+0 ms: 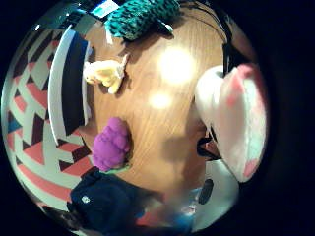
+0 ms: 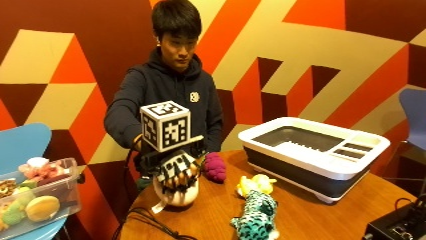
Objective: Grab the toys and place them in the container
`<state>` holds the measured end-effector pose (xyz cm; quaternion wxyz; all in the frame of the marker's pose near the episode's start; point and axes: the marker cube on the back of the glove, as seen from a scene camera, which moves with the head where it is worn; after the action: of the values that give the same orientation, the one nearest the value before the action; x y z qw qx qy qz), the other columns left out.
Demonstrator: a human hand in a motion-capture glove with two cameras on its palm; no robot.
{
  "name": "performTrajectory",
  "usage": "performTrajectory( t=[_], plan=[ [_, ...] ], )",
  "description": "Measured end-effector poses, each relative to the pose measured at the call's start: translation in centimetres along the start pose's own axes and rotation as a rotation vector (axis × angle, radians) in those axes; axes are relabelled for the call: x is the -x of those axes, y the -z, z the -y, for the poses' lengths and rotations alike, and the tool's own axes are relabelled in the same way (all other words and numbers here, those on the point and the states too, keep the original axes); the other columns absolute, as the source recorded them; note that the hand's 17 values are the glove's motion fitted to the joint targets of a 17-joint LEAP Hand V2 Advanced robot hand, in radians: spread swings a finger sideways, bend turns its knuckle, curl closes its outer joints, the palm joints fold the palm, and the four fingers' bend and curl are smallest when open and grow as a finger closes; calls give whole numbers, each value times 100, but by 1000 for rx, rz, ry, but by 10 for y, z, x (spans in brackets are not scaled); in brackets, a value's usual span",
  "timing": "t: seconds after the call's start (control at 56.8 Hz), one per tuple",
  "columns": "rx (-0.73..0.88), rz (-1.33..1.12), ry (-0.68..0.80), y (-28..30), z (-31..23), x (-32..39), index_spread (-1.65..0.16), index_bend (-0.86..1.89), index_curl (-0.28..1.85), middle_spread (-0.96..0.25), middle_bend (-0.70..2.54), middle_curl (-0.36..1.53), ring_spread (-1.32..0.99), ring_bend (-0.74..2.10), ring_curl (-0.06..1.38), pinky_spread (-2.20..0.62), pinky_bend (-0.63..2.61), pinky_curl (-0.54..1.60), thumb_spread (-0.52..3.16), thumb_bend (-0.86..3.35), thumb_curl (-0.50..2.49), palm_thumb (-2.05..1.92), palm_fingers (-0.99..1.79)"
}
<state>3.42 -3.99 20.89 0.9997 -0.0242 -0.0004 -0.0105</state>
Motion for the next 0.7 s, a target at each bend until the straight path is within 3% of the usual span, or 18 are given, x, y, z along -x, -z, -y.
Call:
performTrajectory(
  t=[0.194, 0.37, 0.528, 0.634, 0.705],
  plan=[
    [-131, 65, 30, 98, -37, 9, -37, 29, 31, -21, 66, 36, -41, 105, 47, -39, 101, 40, 71, 25, 66, 84, 106],
    [-325, 121, 111, 195, -76, 70, -42, 39, 40, -23, 76, 44, -44, 110, 53, -40, 104, 44, 47, 25, 76, 84, 106],
    [-416, 381, 240, 236, -43, 133, -45, 44, 49, -24, 81, 51, -45, 114, 57, -40, 109, 48, 32, 25, 83, 83, 100],
    [-486, 540, 283, 239, -15, 191, -46, 44, 55, -24, 83, 55, -45, 117, 60, -40, 111, 49, 27, 22, 86, 79, 96],
    [-435, 542, 327, 222, 1, 226, -47, 41, 58, -24, 83, 57, -44, 118, 61, -40, 110, 49, 27, 19, 87, 75, 90]
  ],
)
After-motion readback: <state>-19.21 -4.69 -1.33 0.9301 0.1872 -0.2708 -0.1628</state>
